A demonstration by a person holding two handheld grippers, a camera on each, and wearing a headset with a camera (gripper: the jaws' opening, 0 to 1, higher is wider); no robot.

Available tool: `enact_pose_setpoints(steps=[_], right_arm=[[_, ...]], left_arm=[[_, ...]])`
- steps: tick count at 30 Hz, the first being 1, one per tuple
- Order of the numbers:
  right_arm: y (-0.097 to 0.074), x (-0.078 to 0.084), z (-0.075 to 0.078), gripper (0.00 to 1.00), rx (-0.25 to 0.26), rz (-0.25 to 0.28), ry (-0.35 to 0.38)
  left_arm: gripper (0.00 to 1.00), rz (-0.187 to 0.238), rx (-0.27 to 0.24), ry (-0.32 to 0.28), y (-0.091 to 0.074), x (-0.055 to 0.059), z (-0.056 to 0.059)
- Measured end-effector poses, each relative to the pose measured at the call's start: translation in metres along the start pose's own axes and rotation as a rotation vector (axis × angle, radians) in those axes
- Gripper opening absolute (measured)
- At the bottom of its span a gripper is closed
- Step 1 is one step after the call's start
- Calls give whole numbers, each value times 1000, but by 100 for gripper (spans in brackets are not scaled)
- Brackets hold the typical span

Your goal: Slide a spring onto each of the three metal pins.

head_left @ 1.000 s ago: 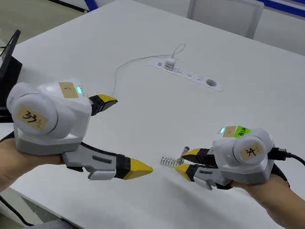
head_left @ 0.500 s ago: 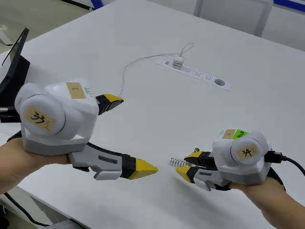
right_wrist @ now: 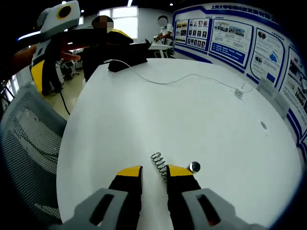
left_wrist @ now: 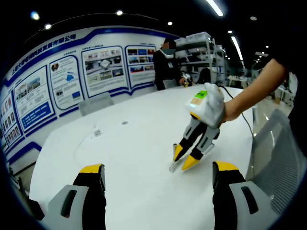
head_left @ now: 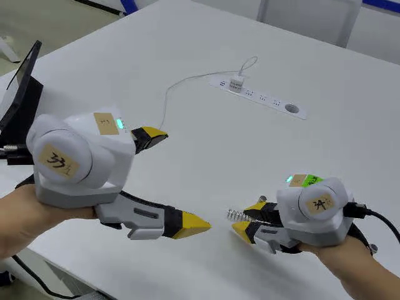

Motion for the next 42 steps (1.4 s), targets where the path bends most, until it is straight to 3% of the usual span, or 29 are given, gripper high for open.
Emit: enact_pose_setpoints(steps=[21, 32, 42], right_arm=[[-8, 4, -6, 20, -8, -41, 8], [-4, -1, -3, 21, 3, -7, 12], [0, 9, 0, 21, 9, -55, -14]], left_arm=[[93, 20, 8, 1, 0, -3, 1], [92, 24, 11, 1, 1, -4, -2], [92, 21, 4, -3, -1, -1, -4]])
Point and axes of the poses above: the centre of the closed fingertips' face, and the gripper's own axes: y roughly forward along the fingers, z roughly to its right, x roughly out of its underside, the point moved 3 cm from there along -y, roughly backward along the fingers, and after that the axes turned 6 degrees about -y, right-handed, at the moved point
